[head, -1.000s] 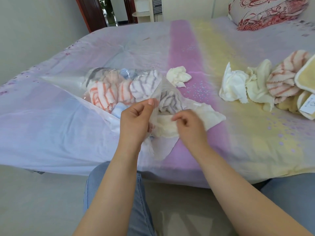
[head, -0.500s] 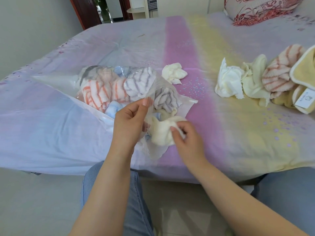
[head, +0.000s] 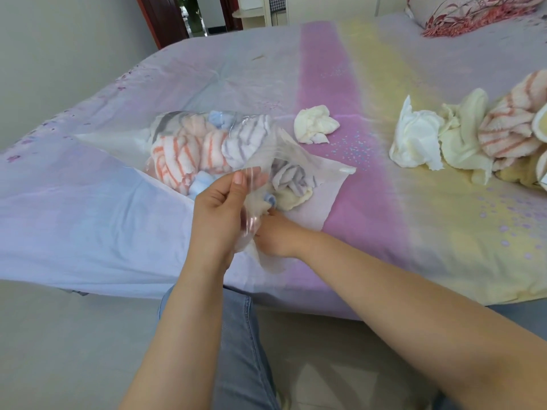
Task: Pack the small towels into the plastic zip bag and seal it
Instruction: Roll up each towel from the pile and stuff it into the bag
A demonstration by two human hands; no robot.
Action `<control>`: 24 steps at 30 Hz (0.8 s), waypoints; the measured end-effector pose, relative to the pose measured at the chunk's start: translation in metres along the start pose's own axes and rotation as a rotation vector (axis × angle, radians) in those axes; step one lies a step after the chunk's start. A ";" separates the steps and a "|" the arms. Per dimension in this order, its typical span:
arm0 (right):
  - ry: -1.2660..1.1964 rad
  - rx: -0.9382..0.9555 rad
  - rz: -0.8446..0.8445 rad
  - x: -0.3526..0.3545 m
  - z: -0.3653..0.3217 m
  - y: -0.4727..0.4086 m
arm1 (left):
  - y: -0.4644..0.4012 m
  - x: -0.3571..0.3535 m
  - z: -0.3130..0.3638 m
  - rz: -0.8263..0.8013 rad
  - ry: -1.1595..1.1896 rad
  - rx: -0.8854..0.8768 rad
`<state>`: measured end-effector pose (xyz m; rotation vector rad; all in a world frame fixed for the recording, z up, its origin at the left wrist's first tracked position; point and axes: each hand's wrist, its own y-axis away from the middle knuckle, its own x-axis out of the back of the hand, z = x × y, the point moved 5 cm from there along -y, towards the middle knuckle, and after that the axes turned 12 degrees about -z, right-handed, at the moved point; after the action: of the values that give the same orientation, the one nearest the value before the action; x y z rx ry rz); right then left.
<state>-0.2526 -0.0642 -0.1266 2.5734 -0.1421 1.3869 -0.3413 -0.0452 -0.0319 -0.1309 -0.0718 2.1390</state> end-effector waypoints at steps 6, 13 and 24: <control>-0.116 -0.127 -0.029 0.015 0.010 -0.041 | -0.006 0.015 0.007 0.040 -0.074 -0.052; -0.171 0.001 0.275 0.013 0.018 0.026 | -0.017 0.008 -0.003 0.071 -0.105 -0.055; -0.564 -0.325 0.944 0.132 0.160 0.100 | -0.057 -0.020 -0.038 0.041 -0.208 -0.042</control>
<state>-0.0679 -0.1964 -0.0874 2.5804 -1.6694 0.6374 -0.2788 -0.0312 -0.0622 0.0668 -0.2381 2.1871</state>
